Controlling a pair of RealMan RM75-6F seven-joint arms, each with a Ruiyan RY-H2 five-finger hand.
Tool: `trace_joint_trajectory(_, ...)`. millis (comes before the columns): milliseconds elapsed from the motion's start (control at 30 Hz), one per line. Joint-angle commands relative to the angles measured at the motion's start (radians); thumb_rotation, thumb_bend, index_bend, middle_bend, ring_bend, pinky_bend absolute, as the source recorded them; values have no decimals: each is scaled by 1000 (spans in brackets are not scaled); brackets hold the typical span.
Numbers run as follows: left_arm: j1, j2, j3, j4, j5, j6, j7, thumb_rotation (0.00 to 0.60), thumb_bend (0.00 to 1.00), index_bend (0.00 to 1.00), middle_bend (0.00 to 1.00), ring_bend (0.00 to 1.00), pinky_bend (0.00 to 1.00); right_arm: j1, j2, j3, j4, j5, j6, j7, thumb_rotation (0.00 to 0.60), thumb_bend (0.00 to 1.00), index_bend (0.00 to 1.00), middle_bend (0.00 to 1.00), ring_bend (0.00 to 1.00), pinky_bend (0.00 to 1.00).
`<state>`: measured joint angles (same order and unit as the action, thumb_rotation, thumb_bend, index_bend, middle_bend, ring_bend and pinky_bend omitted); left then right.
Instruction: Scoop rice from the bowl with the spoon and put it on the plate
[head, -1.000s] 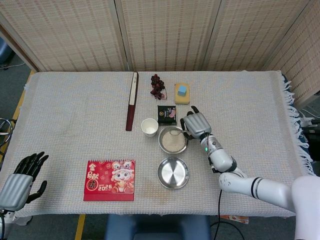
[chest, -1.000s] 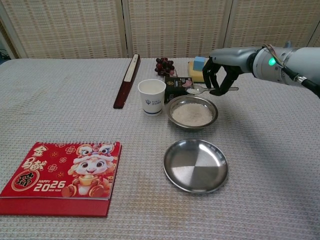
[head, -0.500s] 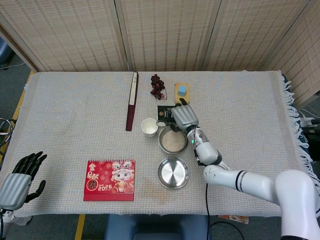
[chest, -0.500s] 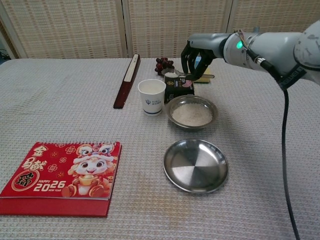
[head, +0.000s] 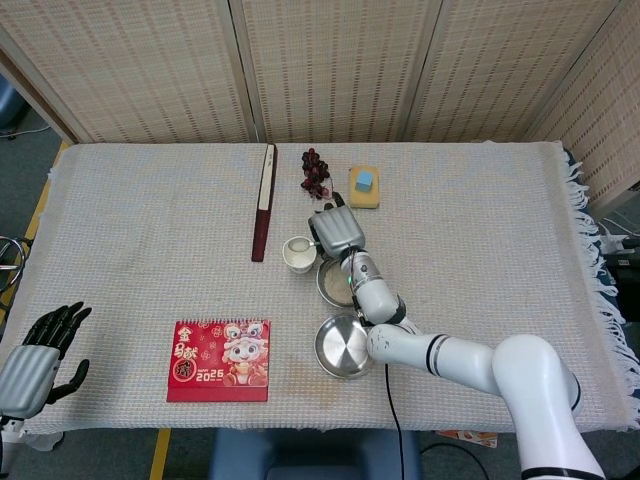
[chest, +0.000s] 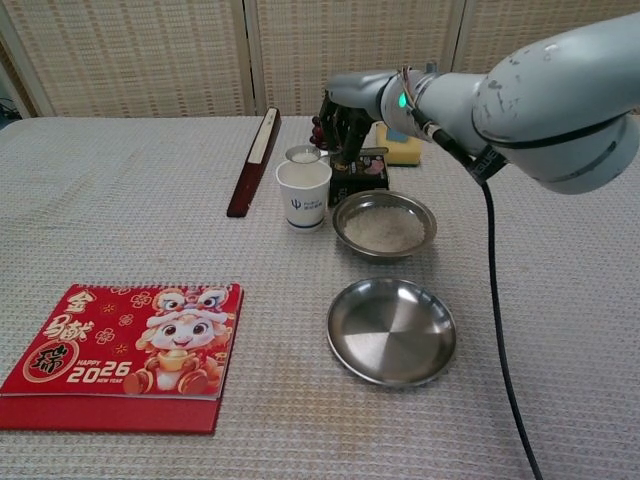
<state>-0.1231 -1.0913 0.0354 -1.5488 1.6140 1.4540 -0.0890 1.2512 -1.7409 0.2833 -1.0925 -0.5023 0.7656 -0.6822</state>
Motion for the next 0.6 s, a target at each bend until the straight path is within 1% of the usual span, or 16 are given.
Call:
trace_joint_trajectory(33,-4,10,7,3,5,-10,-29,600,461,0,0,0,93,31,-36,-24,42,14,15,-56,600,322,929,579,205,0)
trace_joint_trajectory(167,0,7,-1,8,-6,0,-20,600,461,0,0,0,93,57,-72,-59,90,-22,57,-135,600,323,929,579,205,0)
trace_joint_trajectory(433,-6,7,-3,12,-14,-13,-21,600,462,0,0,0,93,80,-131,-137,158,-170,142,-279,600,323,929,579,205,0)
trace_joint_trajectory(600,0,3,-3,21,0,10,-38,600,462,0,0,0,93,78,-148,-171,171,-247,166,-344,600,323,929,579,205,0)
